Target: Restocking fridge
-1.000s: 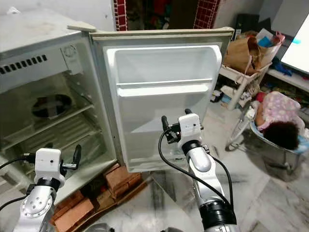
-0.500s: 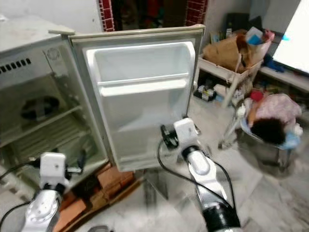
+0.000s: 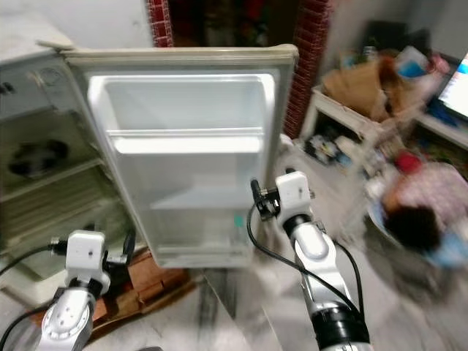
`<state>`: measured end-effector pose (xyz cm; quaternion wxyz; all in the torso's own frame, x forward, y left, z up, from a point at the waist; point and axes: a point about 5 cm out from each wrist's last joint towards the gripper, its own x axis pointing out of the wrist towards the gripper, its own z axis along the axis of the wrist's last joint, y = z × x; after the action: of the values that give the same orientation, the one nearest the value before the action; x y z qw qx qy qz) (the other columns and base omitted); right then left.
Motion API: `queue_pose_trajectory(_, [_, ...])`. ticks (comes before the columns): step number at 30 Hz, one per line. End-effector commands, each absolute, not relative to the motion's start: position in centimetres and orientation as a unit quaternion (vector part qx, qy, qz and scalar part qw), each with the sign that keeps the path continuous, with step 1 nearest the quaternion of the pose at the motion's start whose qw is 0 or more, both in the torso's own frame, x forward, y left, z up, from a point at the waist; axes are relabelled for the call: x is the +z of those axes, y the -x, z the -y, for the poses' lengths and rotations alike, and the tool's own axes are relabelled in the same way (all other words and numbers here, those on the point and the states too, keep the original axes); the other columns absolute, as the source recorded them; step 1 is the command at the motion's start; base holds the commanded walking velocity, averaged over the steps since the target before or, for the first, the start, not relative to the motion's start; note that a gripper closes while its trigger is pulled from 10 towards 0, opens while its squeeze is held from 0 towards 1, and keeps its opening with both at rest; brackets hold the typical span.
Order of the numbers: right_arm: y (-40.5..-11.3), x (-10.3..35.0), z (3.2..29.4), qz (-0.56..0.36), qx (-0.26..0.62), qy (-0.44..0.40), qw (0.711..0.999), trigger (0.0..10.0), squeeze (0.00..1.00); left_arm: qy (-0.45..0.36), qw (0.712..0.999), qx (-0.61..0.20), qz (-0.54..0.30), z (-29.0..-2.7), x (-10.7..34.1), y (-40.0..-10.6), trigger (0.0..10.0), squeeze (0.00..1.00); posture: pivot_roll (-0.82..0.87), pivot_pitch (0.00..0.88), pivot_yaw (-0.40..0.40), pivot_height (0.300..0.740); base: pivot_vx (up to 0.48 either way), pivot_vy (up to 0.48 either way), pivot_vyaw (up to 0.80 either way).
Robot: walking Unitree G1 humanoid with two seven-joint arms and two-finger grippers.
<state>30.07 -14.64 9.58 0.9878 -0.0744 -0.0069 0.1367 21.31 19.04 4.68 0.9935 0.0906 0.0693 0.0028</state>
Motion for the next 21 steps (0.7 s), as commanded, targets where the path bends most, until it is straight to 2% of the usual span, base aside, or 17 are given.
queue_pose_trajectory(1, [-30.2,9.8,13.6,0.014,0.151,0.071,0.986,10.0,0.00,-0.096,0.993,0.009,-0.072,-19.4,4.7,-21.4,10.0,0.00,0.02,0.015,-0.007,0.740,0.326,-0.349,0.80])
queue_pose_trajectory(9, [-30.2,9.6,13.7,0.009,0.150,0.066,0.986,10.0,0.00,-0.095,0.993,0.005,-0.070,-19.1,4.8,-21.5,10.0,0.00,0.02,0.012,-0.005,0.740,0.329,-0.346,0.55])
queue_pose_trajectory(14, [-29.7,9.0,13.1,-0.009,0.189,0.033,0.981,10.0,0.00,-0.091,0.993,0.003,-0.069,-19.0,4.8,-21.5,10.0,0.00,0.02,0.010,-0.007,0.740,0.321,-0.350,0.00])
queue_pose_trajectory(18, [-28.0,7.4,11.3,-0.066,0.310,0.013,0.948,10.0,0.00,-0.088,0.993,0.000,-0.073,-18.9,4.6,-21.5,10.0,0.00,0.02,0.011,-0.007,0.740,0.000,0.000,0.00])
queue_pose_trajectory(19, [-26.9,6.7,10.8,-0.096,0.370,0.012,0.924,10.0,0.00,-0.088,0.993,-0.001,-0.074,-18.8,4.6,-21.4,10.0,0.00,0.03,0.012,-0.008,0.740,0.000,0.000,0.00])
queue_pose_trajectory(21, [-26.1,6.3,10.7,-0.115,0.411,0.017,0.904,10.0,0.00,-0.088,0.993,-0.002,-0.074,-18.8,4.6,-21.4,10.0,0.00,0.03,0.012,-0.008,0.740,0.000,0.000,0.00])
